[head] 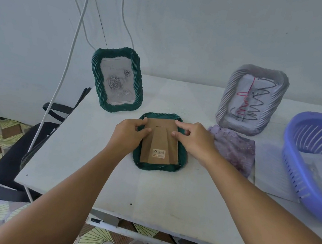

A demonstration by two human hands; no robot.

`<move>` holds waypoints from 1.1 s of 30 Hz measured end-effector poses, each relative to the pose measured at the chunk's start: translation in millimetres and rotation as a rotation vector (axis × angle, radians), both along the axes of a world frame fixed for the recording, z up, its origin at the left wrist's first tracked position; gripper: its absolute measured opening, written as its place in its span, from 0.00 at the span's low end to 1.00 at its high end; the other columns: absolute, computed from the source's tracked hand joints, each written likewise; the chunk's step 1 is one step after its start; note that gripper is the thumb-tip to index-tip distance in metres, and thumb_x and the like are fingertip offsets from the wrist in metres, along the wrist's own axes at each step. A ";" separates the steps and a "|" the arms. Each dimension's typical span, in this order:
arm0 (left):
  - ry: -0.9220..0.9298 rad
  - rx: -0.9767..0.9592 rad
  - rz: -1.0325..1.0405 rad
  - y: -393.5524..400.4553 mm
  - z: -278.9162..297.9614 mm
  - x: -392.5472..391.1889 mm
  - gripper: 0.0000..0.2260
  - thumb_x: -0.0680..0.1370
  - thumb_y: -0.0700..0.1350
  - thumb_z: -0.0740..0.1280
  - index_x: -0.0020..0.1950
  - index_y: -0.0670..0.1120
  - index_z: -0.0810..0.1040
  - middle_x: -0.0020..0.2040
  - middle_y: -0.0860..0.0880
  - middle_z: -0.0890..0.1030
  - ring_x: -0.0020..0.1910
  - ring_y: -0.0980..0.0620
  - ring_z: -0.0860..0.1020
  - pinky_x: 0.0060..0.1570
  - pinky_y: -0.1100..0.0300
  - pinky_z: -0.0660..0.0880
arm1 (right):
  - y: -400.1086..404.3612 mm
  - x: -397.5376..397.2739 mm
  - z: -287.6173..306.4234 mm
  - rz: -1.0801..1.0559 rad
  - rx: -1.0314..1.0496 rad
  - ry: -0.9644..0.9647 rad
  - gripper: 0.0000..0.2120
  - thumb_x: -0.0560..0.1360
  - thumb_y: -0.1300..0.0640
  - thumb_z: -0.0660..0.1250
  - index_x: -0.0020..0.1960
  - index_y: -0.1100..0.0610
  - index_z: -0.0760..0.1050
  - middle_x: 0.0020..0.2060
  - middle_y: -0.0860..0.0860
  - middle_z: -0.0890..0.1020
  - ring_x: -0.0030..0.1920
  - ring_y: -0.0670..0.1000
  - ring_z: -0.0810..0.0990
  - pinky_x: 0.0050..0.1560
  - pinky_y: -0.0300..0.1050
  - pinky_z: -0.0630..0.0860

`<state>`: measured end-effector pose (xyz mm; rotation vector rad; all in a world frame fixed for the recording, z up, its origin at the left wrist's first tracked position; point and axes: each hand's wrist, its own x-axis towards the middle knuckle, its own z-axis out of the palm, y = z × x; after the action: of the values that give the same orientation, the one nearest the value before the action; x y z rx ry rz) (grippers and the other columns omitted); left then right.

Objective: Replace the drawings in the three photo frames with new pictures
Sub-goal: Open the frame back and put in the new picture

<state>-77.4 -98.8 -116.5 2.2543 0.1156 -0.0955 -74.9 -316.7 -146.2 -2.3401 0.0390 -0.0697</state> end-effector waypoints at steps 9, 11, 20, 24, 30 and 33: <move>0.019 -0.015 0.001 0.7 -1.9 1.3 0.22 0.81 0.51 0.69 0.75 0.52 0.74 0.55 0.52 0.75 0.55 0.51 0.74 0.51 0.58 0.72 | 1.9 -2.3 7.2 0.031 -0.046 0.014 0.21 0.78 0.42 0.69 0.70 0.40 0.76 0.34 0.44 0.71 0.35 0.44 0.71 0.40 0.46 0.64; 0.016 -0.018 0.002 1.1 -1.6 0.8 0.22 0.81 0.52 0.69 0.75 0.52 0.74 0.53 0.53 0.75 0.53 0.51 0.75 0.51 0.58 0.72 | 2.5 -5.6 10.2 0.035 -0.068 0.007 0.21 0.78 0.42 0.69 0.70 0.40 0.76 0.37 0.43 0.71 0.39 0.44 0.72 0.45 0.48 0.69; -0.059 0.032 -0.186 31.7 16.9 -32.8 0.16 0.78 0.56 0.71 0.66 0.59 0.79 0.47 0.54 0.81 0.42 0.56 0.78 0.43 0.60 0.73 | 20.1 -37.8 29.5 0.344 -0.156 -0.231 0.27 0.77 0.37 0.67 0.73 0.47 0.74 0.63 0.47 0.76 0.64 0.49 0.73 0.69 0.54 0.68; -0.016 0.043 -0.332 42.1 13.7 -52.5 0.08 0.74 0.51 0.77 0.51 0.62 0.86 0.48 0.56 0.80 0.44 0.56 0.79 0.47 0.63 0.76 | 18.2 -41.2 26.6 0.421 -0.237 -0.116 0.31 0.74 0.32 0.68 0.74 0.44 0.73 0.71 0.43 0.72 0.67 0.42 0.65 0.76 0.53 0.58; -0.006 0.031 -0.357 47.1 14.3 -58.3 0.08 0.69 0.49 0.81 0.45 0.59 0.88 0.50 0.57 0.81 0.49 0.59 0.79 0.51 0.64 0.76 | 14.3 -36.4 13.1 0.418 -0.211 -0.102 0.37 0.68 0.24 0.62 0.71 0.42 0.76 0.70 0.40 0.72 0.68 0.40 0.67 0.76 0.60 0.58; -0.009 0.045 -0.356 45.9 14.6 -60.2 0.07 0.69 0.48 0.81 0.44 0.57 0.88 0.50 0.57 0.81 0.50 0.61 0.78 0.50 0.69 0.74 | 13.7 -34.9 9.8 0.417 -0.193 -0.108 0.41 0.65 0.20 0.57 0.70 0.42 0.76 0.69 0.40 0.73 0.69 0.40 0.68 0.75 0.61 0.58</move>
<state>-137.6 -52.9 -101.8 2.2978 -0.2923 -0.2739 -109.7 -303.0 -136.4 -2.4826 -0.5279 0.0082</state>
